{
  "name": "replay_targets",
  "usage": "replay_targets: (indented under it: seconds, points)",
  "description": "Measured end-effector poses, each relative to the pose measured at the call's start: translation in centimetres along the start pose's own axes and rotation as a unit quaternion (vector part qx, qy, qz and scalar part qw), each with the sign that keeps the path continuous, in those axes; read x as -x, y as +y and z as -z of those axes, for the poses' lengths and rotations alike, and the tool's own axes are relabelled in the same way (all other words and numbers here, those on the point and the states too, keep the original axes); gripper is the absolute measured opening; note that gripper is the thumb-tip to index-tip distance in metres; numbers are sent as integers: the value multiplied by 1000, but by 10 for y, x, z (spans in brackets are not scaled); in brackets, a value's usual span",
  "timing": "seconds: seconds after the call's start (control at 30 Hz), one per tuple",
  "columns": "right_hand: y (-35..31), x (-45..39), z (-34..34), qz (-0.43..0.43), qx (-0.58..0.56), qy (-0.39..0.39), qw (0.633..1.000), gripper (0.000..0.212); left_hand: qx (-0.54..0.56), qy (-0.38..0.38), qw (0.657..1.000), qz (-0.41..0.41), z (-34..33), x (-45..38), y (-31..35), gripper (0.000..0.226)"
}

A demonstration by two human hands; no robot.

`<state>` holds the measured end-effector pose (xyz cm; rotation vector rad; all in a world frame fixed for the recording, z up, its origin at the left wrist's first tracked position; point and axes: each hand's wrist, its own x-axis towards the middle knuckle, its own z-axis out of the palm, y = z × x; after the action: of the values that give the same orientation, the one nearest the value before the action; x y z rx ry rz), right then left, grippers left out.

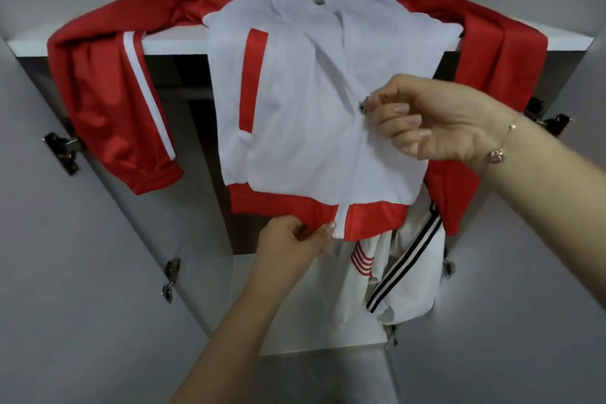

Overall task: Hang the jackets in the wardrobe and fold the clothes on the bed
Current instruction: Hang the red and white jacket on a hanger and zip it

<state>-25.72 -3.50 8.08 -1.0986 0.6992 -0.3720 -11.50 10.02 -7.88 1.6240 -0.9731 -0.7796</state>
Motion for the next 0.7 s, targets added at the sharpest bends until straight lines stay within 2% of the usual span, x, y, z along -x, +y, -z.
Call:
replay_targets:
  seconds: [0.07,0.13,0.2,0.27,0.33,0.43,0.53,0.63,0.7]
  points:
    - [-20,-7,-5,-1,102,28,994,22,-92,-7,995,-30,18,0,12,48]
    - [-29,-10,-8,-11,168,31,985,23,-225,88,962,-127,29,3,34,61]
    - [-36,-9,-10,-33,202,16,979,20,-259,184,919,-232,26,-1,61,56]
    - [-39,-6,-14,-52,196,-6,979,13,-251,166,913,-275,13,-18,84,42]
    - [-42,-6,-16,-61,174,-22,983,17,-250,126,916,-286,0,-39,95,35]
    - [-65,-12,-15,-52,86,-33,994,23,-236,122,906,-330,-7,-53,87,50]
    - [-112,-20,-14,-23,-13,-11,1000,19,-242,90,914,-313,1,-56,74,52]
    - [-147,-30,-11,-4,20,36,999,28,-256,72,917,-296,22,-70,91,43]
    - [-157,-34,-12,-14,78,26,997,26,-239,107,909,-324,27,-83,123,33]
